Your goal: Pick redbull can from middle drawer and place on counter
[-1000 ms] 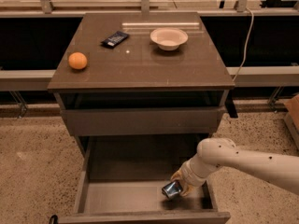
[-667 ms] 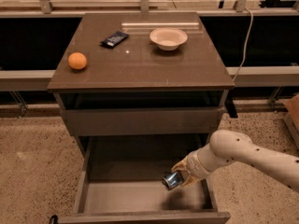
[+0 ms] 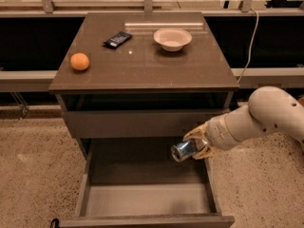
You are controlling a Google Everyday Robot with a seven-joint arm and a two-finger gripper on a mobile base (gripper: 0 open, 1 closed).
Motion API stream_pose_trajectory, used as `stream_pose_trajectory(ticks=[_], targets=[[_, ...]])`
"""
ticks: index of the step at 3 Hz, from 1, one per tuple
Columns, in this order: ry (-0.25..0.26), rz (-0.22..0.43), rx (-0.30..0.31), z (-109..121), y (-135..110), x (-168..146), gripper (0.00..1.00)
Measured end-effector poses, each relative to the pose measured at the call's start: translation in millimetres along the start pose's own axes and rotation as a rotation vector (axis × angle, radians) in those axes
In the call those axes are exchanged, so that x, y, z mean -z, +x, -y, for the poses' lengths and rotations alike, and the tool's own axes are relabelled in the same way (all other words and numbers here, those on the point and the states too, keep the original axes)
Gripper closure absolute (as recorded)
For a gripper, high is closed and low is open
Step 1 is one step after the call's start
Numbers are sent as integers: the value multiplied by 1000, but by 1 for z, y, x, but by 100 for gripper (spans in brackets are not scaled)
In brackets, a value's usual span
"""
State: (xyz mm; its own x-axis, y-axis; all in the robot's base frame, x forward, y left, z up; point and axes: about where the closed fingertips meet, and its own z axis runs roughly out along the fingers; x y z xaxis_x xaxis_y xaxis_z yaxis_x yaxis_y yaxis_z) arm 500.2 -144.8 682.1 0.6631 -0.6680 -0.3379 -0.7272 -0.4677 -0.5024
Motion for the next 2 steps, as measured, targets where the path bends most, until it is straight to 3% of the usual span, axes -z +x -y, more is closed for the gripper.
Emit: stream_pose_trajectory(ticks=[1,2], targets=[[-44,-89,20,59,-5,59,100],[-75,-142,8,118,1,81,100]])
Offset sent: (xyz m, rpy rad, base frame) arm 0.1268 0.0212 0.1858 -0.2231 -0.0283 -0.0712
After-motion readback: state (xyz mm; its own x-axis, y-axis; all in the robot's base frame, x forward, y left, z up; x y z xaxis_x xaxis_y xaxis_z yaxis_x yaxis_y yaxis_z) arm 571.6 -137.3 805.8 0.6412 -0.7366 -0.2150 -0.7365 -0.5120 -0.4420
